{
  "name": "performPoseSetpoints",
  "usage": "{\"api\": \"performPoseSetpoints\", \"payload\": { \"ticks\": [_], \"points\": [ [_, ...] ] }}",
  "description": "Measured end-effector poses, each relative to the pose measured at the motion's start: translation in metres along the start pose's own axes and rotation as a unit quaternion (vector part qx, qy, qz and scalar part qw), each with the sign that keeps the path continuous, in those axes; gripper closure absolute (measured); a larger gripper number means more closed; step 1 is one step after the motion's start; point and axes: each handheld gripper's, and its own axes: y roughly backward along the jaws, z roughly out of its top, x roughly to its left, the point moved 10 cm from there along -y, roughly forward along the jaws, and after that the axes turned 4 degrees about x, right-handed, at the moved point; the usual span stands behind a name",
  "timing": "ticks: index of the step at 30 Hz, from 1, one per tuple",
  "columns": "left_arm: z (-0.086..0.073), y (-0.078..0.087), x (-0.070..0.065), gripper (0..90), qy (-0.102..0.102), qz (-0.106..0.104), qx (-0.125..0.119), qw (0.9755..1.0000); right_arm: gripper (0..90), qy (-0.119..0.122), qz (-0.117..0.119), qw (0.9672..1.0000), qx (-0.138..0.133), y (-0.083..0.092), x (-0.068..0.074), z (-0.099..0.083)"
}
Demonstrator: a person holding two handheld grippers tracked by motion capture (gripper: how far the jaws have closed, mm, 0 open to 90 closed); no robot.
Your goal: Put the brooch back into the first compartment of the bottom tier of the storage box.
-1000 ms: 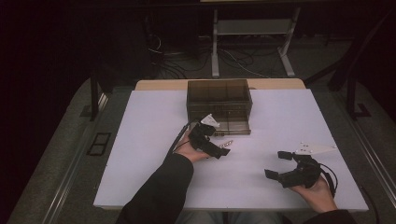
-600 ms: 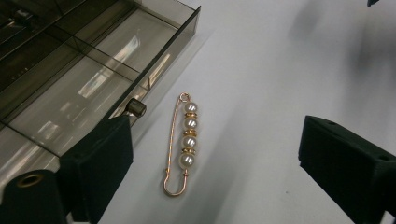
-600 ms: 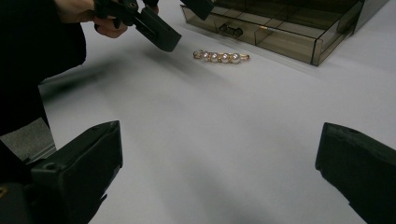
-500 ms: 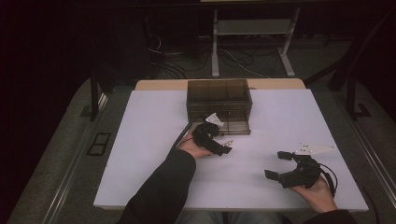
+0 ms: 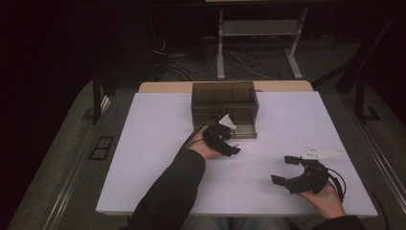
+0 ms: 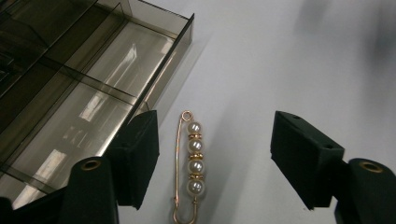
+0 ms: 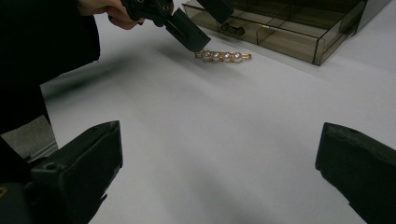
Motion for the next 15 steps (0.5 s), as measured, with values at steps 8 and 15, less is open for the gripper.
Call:
{"api": "performPoseSetpoints", "payload": {
  "ticks": [8, 15],
  "points": [
    [-0.007, -0.008, 0.006, 45.8, -0.009, 0.004, 0.017, 0.9998, 0.2, 0.001, 0.001, 1.0, 0.002, 0.0, 0.0, 0.0],
    [-0.011, -0.014, 0.008, 55.8, -0.027, 0.004, 0.03, 0.9992, 0.2, 0.0, 0.001, 1.0, 0.003, 0.0, 0.001, -0.001]
  ]
}}
